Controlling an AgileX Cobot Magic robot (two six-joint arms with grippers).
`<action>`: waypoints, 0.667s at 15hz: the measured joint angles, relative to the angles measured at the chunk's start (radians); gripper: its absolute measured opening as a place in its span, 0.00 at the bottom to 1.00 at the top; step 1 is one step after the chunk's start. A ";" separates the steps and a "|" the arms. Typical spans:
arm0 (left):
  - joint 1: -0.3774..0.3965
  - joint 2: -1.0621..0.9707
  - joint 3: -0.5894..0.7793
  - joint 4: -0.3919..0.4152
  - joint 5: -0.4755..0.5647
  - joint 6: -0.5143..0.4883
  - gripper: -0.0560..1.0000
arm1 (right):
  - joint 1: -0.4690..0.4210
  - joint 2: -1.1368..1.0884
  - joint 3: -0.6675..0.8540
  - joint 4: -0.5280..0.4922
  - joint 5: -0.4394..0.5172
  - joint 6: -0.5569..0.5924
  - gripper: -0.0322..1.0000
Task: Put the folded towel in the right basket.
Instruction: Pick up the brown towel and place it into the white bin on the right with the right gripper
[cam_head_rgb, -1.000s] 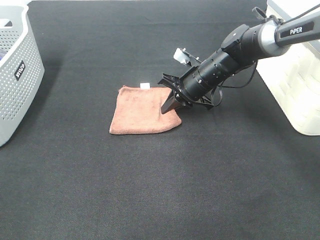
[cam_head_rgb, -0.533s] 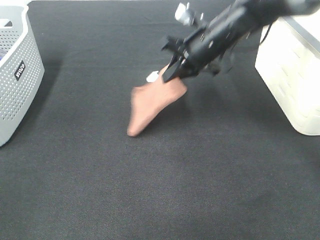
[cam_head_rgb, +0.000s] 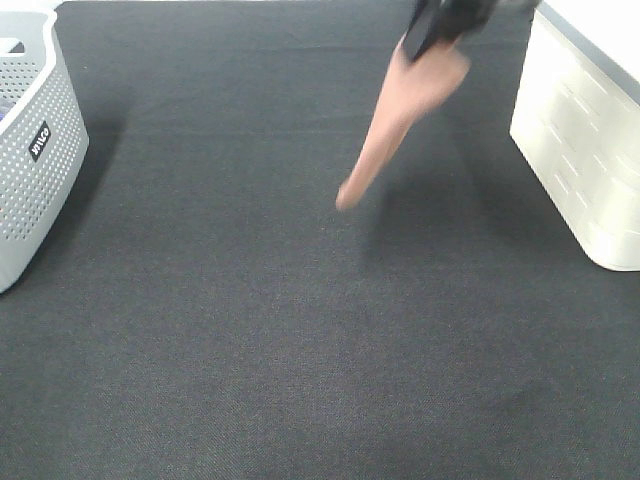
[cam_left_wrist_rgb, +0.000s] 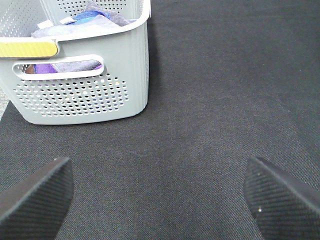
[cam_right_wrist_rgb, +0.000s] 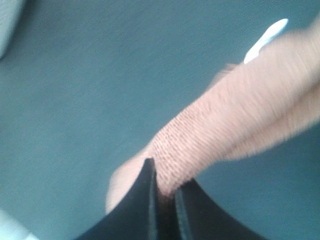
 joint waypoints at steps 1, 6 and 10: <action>0.000 0.000 0.000 0.000 0.000 0.000 0.88 | 0.000 -0.008 -0.030 -0.039 0.001 0.018 0.04; 0.000 0.000 0.000 0.000 0.000 0.000 0.88 | -0.122 -0.061 -0.064 -0.067 0.005 0.036 0.04; 0.000 0.000 0.000 0.000 0.000 0.000 0.88 | -0.320 -0.098 -0.066 -0.066 0.005 -0.011 0.04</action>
